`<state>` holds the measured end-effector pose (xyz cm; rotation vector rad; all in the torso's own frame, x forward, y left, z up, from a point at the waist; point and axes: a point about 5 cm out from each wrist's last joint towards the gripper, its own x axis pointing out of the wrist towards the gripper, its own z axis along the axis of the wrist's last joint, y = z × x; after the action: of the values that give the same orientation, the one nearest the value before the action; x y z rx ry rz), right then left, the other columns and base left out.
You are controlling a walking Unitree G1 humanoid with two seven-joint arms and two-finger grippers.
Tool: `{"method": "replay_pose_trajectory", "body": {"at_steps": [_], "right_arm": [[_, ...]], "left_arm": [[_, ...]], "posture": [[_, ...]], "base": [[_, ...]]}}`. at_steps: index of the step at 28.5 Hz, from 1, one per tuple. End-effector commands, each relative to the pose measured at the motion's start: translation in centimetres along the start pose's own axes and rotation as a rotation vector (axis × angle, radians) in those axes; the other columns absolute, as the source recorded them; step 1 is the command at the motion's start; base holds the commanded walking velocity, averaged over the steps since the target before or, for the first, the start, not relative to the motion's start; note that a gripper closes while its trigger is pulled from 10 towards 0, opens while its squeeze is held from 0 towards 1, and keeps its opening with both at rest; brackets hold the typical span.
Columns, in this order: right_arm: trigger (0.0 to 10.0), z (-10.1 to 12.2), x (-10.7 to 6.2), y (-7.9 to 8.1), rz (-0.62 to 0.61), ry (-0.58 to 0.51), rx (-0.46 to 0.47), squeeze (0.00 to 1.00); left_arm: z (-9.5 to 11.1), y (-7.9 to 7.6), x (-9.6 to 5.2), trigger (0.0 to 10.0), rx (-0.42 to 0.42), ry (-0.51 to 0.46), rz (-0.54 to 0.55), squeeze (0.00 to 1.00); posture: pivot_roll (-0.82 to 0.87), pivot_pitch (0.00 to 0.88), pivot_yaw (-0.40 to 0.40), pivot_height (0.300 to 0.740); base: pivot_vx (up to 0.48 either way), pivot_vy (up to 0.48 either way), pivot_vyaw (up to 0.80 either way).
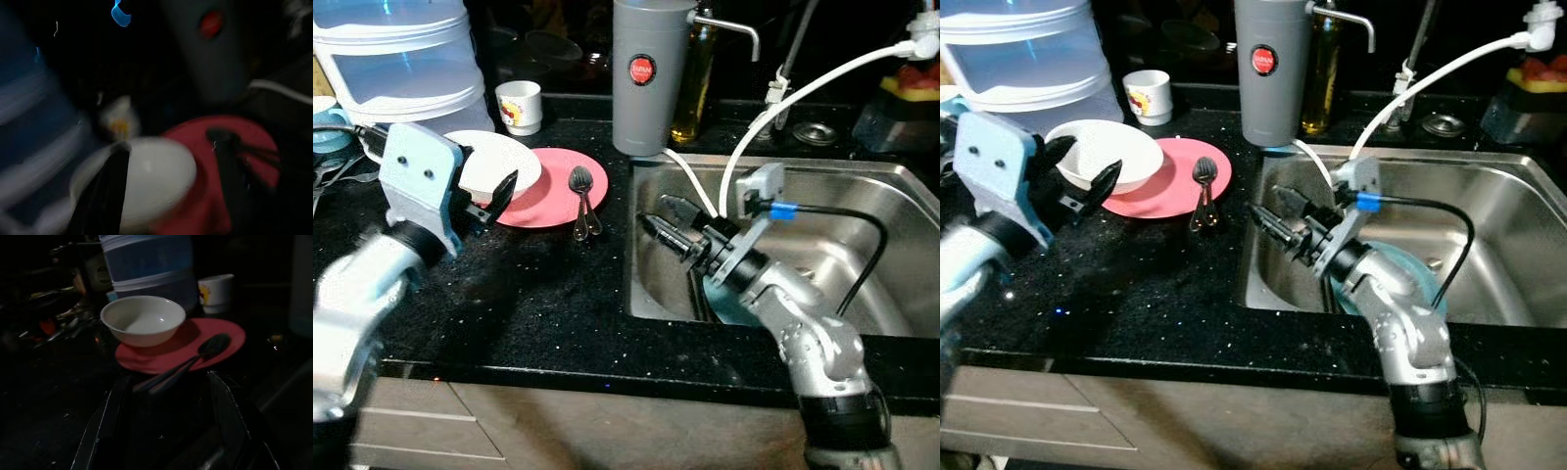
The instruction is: Kitchen organization
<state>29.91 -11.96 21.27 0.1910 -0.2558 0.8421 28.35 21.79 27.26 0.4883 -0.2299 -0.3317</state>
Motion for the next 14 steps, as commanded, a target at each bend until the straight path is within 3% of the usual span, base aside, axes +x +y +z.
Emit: {"method": "replay_pose_trajectory", "body": {"at_steps": [1, 2, 4, 5, 7, 11, 12, 14], "right_arm": [[10.0, -0.8, 0.0, 1.0, 0.025, 0.028, 0.03, 0.0], [10.0, -0.8, 0.0, 1.0, 0.025, 0.028, 0.03, 0.0], [10.0, -1.5, 0.0, 1.6, 0.036, 0.05, 0.045, 0.0], [10.0, -1.5, 0.0, 1.6, 0.036, 0.05, 0.045, 0.0], [10.0, -1.7, 0.0, 1.9, 0.041, 0.066, 0.037, 0.0], [10.0, -1.8, 0.0, 2.2, 0.058, 0.082, 0.022, 0.0], [10.0, -1.8, -0.1, 3.0, 0.112, 0.101, 0.0, 0.0], [10.0, -1.8, -0.2, 3.4, 0.136, 0.105, -0.004, 0.0]], "left_arm": [[0.3, 2.6, -0.1, 10.0, 0.16, 0.037, -0.018, 0.0], [0.3, 2.6, -0.1, 10.0, 0.16, 0.037, -0.018, 0.0], [-0.2, 5.0, 0.0, 10.0, 0.368, 0.142, -0.066, 0.0], [-0.2, 5.0, 0.0, 10.0, 0.368, 0.142, -0.066, 0.0], [-1.3, 6.6, 0.4, 10.0, 0.552, 0.245, -0.11, 0.0], [-1.8, 7.3, 1.0, 10.0, 0.596, 0.272, -0.145, 0.0], [-2.3, 7.0, 1.4, 10.0, 0.601, 0.29, -0.245, 0.0], [-2.5, 6.7, 1.5, 10.0, 0.598, 0.299, -0.295, 0.0]], "posture": [[0.1, 0.0, -0.014, 0.74], [0.1, 0.0, -0.014, 0.74], [0.1, 0.0, -0.002, 0.74], [0.1, 0.0, -0.002, 0.74], [0.1, 0.0, 0.0, 0.74], [0.1, 0.0, 0.011, 0.74], [0.09, 0.0, 0.023, 0.74], [0.08, 0.0, 0.026, 0.74]], "base": [[0.0, 0.0, 0.0], [0.0, 0.0, 0.0], [0.0, 0.0, 0.0], [0.0, 0.0, 0.0], [0.0, 0.0, 0.0], [0.0, 0.0, 0.0], [0.0, 0.0, 0.0], [0.0, 0.0, 0.0]]}}
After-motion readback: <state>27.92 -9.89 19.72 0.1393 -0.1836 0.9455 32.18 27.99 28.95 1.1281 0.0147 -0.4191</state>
